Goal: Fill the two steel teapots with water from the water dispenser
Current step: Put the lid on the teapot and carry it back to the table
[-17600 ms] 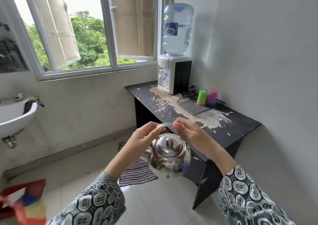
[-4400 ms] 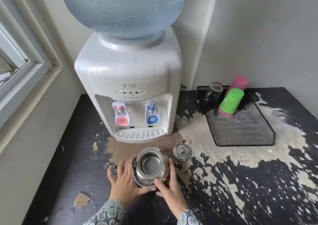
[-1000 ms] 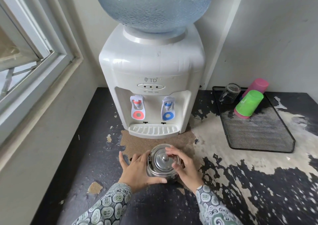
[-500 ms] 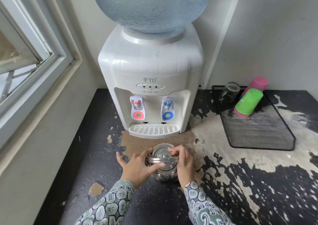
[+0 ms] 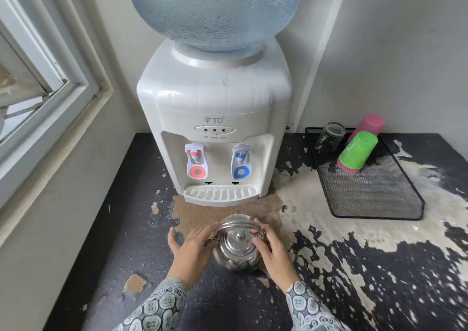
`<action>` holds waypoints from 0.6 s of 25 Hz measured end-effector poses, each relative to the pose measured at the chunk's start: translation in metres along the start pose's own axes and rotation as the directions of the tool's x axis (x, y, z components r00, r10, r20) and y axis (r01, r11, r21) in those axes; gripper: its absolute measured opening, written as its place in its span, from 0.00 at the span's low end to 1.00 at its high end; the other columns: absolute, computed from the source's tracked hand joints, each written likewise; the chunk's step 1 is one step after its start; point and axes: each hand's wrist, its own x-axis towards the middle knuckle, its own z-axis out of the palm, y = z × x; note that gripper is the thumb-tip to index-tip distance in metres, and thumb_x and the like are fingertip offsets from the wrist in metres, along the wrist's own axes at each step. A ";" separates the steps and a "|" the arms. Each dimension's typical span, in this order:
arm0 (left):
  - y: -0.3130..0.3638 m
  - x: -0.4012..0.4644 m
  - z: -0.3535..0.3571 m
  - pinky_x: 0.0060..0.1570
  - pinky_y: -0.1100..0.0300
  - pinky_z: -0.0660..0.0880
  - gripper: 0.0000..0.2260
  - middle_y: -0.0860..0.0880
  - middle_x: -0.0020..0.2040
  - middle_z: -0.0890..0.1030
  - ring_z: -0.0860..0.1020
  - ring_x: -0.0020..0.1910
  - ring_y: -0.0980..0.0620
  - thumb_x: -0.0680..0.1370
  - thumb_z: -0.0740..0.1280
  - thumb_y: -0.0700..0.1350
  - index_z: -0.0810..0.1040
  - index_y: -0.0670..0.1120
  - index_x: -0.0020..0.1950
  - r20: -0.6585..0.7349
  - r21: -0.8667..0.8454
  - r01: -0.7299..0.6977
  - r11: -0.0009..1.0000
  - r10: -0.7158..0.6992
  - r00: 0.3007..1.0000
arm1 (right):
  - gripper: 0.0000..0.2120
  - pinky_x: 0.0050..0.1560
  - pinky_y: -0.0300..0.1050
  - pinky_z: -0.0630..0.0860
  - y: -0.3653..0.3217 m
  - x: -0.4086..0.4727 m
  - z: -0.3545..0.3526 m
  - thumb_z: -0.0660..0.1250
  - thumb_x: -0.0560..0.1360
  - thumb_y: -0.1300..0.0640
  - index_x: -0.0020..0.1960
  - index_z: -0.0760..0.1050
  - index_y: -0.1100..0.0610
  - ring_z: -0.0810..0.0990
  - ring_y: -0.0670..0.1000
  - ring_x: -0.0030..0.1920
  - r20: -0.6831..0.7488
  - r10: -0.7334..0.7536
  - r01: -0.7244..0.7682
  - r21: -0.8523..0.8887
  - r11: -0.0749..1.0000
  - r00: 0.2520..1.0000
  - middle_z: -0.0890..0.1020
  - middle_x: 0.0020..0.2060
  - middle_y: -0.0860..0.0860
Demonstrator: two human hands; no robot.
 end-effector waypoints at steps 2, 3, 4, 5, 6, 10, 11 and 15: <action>0.000 -0.001 -0.001 0.69 0.39 0.38 0.14 0.62 0.56 0.75 0.72 0.62 0.58 0.77 0.63 0.46 0.72 0.55 0.63 -0.014 -0.034 0.022 0.999 -0.023 1.000 | 0.19 0.50 0.19 0.66 0.002 0.000 0.002 0.53 0.73 0.41 0.63 0.59 0.34 0.70 0.27 0.54 0.000 0.031 -0.031 -0.016 0.999 1.000 0.72 0.58 0.35; 0.000 -0.001 -0.002 0.69 0.41 0.37 0.13 0.63 0.55 0.73 0.72 0.61 0.59 0.77 0.63 0.48 0.72 0.55 0.62 -0.006 -0.042 0.021 0.999 -0.021 1.000 | 0.20 0.50 0.19 0.66 0.002 0.000 0.002 0.53 0.73 0.42 0.65 0.59 0.36 0.70 0.26 0.54 -0.009 0.042 -0.042 -0.011 0.999 0.999 0.72 0.58 0.35; 0.001 -0.002 -0.002 0.69 0.42 0.37 0.13 0.65 0.54 0.72 0.71 0.60 0.61 0.77 0.63 0.51 0.72 0.55 0.61 -0.001 -0.046 0.008 0.999 -0.008 1.000 | 0.21 0.51 0.20 0.66 0.002 0.000 0.002 0.53 0.73 0.42 0.66 0.60 0.38 0.71 0.27 0.55 -0.012 0.053 -0.053 0.006 0.999 0.999 0.72 0.58 0.36; 0.003 -0.001 -0.003 0.69 0.44 0.37 0.13 0.65 0.54 0.71 0.69 0.59 0.62 0.76 0.62 0.54 0.73 0.56 0.60 -0.004 -0.058 -0.007 0.998 0.007 1.000 | 0.22 0.54 0.21 0.65 0.001 0.000 0.001 0.53 0.73 0.42 0.67 0.60 0.40 0.71 0.29 0.57 -0.008 0.062 -0.061 0.019 0.998 0.998 0.72 0.59 0.37; 0.006 -0.001 -0.005 0.69 0.47 0.40 0.15 0.64 0.53 0.72 0.68 0.58 0.63 0.75 0.61 0.58 0.74 0.55 0.58 -0.017 -0.080 -0.022 0.997 0.020 1.000 | 0.22 0.57 0.22 0.64 -0.001 -0.001 0.000 0.53 0.74 0.42 0.67 0.61 0.42 0.69 0.32 0.60 0.003 0.066 -0.066 0.023 0.998 0.998 0.72 0.61 0.38; 0.045 -0.006 -0.008 0.58 0.46 0.72 0.08 0.55 0.47 0.78 0.76 0.51 0.51 0.74 0.63 0.52 0.76 0.50 0.48 0.031 -0.375 -0.071 0.924 0.089 0.996 | 0.13 0.53 0.20 0.65 -0.009 -0.017 -0.026 0.56 0.77 0.50 0.61 0.67 0.46 0.71 0.27 0.54 -0.031 0.014 -0.014 0.012 1.000 0.999 0.75 0.53 0.37; 0.057 -0.011 -0.006 0.50 0.46 0.77 0.04 0.53 0.46 0.78 0.77 0.48 0.51 0.74 0.64 0.49 0.76 0.51 0.46 0.070 -0.437 -0.067 0.897 0.108 0.992 | 0.12 0.51 0.20 0.66 -0.010 -0.026 -0.037 0.57 0.77 0.52 0.61 0.69 0.48 0.73 0.27 0.52 -0.060 0.007 -0.007 0.006 1.000 0.998 0.77 0.51 0.38; 0.124 -0.042 0.020 0.44 0.56 0.80 0.08 0.52 0.44 0.82 0.80 0.43 0.58 0.71 0.65 0.52 0.78 0.50 0.45 0.145 -0.551 -0.093 0.829 0.205 0.968 | 0.14 0.54 0.28 0.69 -0.002 -0.092 -0.106 0.59 0.77 0.53 0.61 0.72 0.53 0.76 0.35 0.53 -0.171 0.032 -0.030 0.014 0.999 0.985 0.79 0.52 0.43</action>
